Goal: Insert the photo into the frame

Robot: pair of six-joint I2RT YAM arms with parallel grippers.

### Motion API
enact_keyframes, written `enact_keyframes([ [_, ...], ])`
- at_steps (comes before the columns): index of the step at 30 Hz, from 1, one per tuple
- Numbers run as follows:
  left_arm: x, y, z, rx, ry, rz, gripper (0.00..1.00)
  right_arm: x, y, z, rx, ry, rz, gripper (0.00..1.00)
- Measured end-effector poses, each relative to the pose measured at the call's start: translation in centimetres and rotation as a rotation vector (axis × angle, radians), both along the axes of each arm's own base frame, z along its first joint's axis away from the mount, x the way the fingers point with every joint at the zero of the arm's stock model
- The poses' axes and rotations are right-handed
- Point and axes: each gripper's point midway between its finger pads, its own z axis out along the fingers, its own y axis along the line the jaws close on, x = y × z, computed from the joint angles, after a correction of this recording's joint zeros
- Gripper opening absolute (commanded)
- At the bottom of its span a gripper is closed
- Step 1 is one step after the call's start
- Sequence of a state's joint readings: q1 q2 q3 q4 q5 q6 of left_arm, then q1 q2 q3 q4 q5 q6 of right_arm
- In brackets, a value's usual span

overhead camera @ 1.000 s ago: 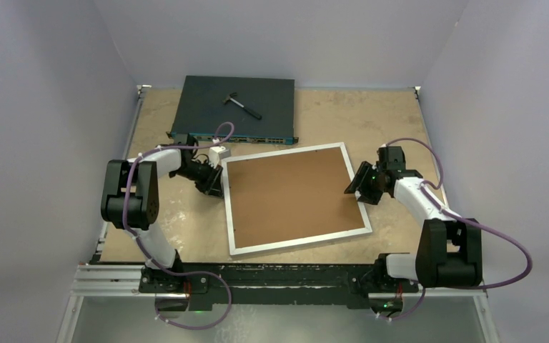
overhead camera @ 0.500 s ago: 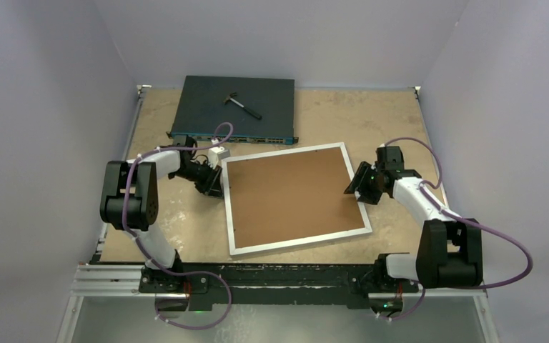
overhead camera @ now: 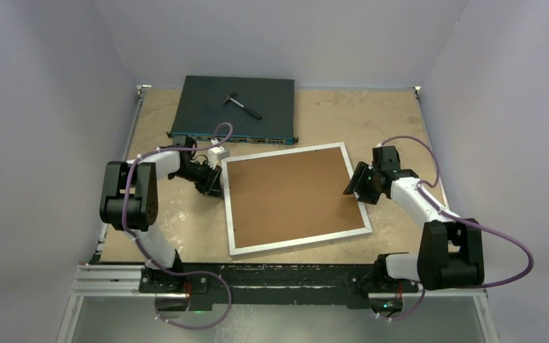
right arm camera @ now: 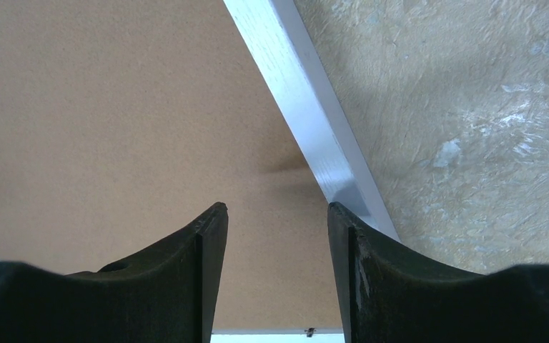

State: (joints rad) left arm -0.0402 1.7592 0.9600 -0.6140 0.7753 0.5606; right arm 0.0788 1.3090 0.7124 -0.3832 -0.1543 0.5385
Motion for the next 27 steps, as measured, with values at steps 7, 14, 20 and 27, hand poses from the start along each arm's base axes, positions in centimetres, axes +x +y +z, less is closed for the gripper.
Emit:
enact_keyframes([
  [7,0.0,0.0,0.0,-0.004,-0.003,0.000,0.18,-0.3,1.2,-0.5,0.012,0.020,0.030,0.56],
  [14,0.0,0.0,0.0,-0.005,-0.003,0.001,0.18,-0.9,2.9,-0.5,0.076,0.038,0.065,0.57],
  [20,0.0,-0.1,0.0,-0.006,-0.004,0.001,0.18,-1.3,3.4,-0.2,0.099,0.078,0.075,0.59],
  [27,0.0,-0.1,0.0,-0.007,-0.005,-0.003,0.18,0.0,2.7,2.5,0.067,0.087,0.038,0.75],
])
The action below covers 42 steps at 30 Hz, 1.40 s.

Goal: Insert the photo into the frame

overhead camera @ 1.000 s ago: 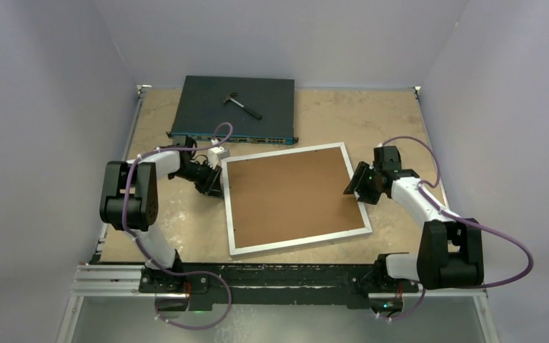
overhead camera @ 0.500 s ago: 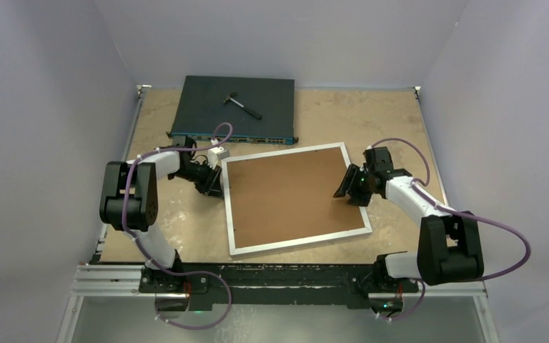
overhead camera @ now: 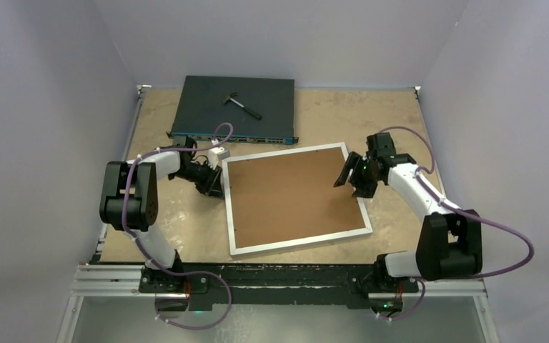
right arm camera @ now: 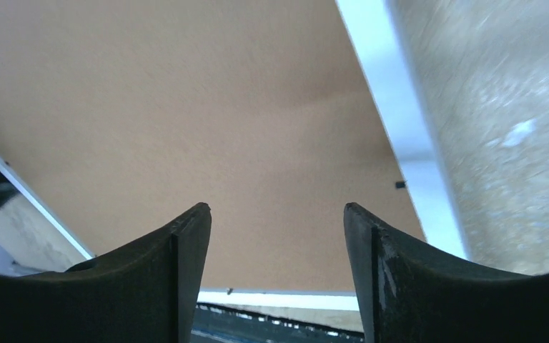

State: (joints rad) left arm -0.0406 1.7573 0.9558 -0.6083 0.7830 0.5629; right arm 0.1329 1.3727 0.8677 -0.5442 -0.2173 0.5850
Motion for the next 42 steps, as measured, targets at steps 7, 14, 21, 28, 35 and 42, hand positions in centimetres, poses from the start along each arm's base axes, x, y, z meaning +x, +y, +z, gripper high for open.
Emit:
enact_keyframes([
  [7,-1.0,-0.1,0.5,-0.010,-0.002,-0.074,0.19,3.6,-2.9,2.8,-0.073,-0.147,-0.122,0.84],
  [14,-2.3,-0.5,0.7,-0.003,-0.011,-0.176,0.19,3.8,-3.6,1.0,-0.094,-0.133,-0.180,0.85],
  [21,-3.9,-2.4,-0.1,0.029,-0.018,-0.264,0.19,-2.2,-3.9,0.6,-0.097,0.002,-0.201,0.88],
  [28,-4.2,-2.8,0.6,0.030,-0.014,-0.293,0.22,-9.2,-3.7,0.6,-0.081,0.170,-0.221,0.99],
  [35,2.6,-1.9,6.0,0.032,-0.188,-0.244,0.27,-11.0,-3.3,0.2,-0.061,0.251,-0.283,0.99],
  [42,12.1,-2.3,8.2,0.024,-0.369,-0.074,0.21,-9.1,-3.0,-1.7,-0.029,0.229,-0.356,0.99],
])
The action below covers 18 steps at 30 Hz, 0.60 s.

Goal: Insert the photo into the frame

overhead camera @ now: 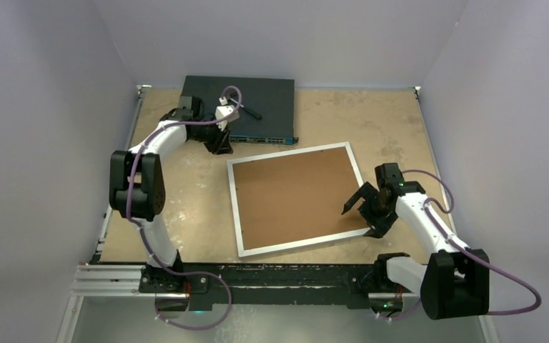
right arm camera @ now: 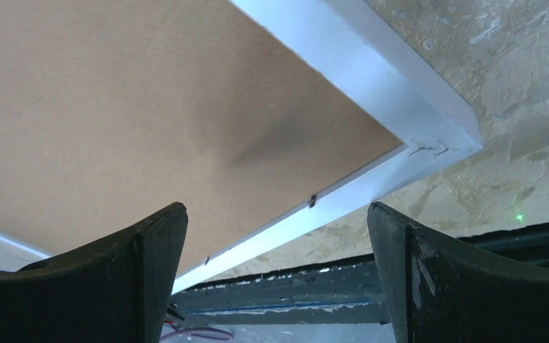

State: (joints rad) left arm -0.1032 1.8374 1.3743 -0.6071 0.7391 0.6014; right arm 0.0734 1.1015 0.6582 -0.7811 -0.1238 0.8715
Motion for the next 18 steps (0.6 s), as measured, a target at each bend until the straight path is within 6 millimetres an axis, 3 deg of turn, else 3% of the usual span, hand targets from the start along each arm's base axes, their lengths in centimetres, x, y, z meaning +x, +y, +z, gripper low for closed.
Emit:
enact_keyframes([
  [5,3.2,-0.1,-3.4,0.009,0.015,0.100,0.16,-0.4,0.0,-1.4,0.005,0.012,-0.035,0.99],
  [8,4.0,-0.4,-4.7,0.035,0.010,0.126,0.13,-0.2,0.0,-1.4,0.008,-0.002,-0.054,0.99],
  [18,2.4,-1.3,-7.7,0.112,0.011,0.107,0.12,1.2,-0.2,-2.1,-0.005,-0.014,-0.139,0.99],
])
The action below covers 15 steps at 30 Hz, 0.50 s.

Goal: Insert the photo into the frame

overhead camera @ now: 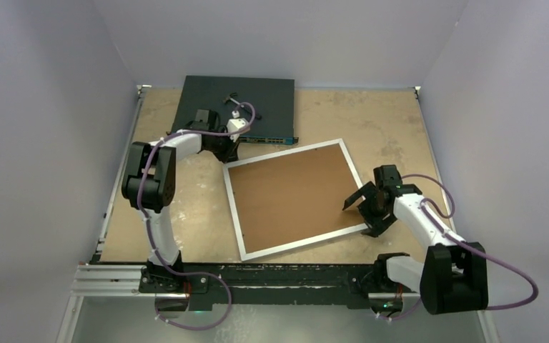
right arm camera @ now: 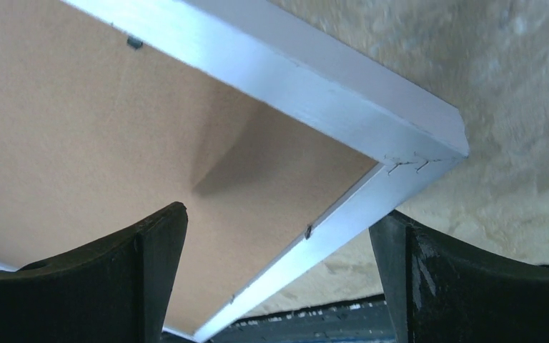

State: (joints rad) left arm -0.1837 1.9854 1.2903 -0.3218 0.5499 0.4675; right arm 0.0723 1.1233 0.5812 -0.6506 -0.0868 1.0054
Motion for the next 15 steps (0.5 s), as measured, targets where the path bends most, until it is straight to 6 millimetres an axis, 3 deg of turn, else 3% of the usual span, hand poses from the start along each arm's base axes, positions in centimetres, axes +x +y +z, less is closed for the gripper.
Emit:
enact_keyframes([
  [6,-1.1,-1.1,-0.5,0.005,-0.008,-0.058,0.11,2.5,-1.0,-0.9,-0.024,-0.044,-0.056,0.99],
  [11,-1.6,-1.5,-0.6,0.013,-0.024,-0.091,0.11,4.2,-2.9,-0.9,-0.032,-0.066,-0.142,0.99],
  [15,-2.2,-2.5,-0.6,0.023,-0.041,-0.127,0.10,6.9,-5.2,-0.7,-0.055,-0.101,-0.207,0.99],
])
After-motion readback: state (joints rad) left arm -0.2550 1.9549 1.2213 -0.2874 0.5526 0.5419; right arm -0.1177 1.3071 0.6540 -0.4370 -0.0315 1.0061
